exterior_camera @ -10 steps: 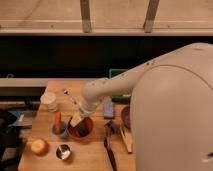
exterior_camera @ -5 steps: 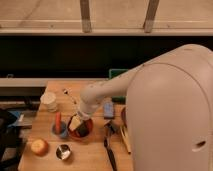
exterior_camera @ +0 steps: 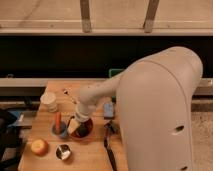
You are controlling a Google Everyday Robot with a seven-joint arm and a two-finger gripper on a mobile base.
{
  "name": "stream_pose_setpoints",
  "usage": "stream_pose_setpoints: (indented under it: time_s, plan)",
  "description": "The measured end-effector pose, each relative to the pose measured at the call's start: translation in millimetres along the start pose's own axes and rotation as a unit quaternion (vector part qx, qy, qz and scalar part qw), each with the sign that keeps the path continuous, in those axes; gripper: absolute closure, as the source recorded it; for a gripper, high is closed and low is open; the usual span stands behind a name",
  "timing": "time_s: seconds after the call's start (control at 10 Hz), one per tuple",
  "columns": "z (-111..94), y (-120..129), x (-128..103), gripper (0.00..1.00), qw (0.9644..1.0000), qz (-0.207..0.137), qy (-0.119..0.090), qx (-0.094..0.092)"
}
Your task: Wipe purple bowl with eraser
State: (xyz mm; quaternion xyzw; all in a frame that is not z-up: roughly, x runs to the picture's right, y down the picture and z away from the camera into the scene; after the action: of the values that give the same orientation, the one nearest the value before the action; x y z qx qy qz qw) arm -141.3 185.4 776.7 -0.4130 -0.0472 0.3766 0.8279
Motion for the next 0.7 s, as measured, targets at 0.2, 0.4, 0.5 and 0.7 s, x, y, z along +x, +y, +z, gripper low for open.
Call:
stream_pose_setpoints:
  time_s: [0.2, 0.4, 0.5, 0.7]
  plan:
    - [10, -8, -3, 0.30, 0.9999, 0.002, 0.011, -0.004]
    - [14, -16, -4, 0.30, 0.9998, 0.007, 0.016, -0.003]
    - [12, -20, -4, 0.34, 0.9999, 0.010, 0.014, 0.000]
    - [8, -24, -1, 0.53, 0.9998, 0.015, 0.008, 0.005]
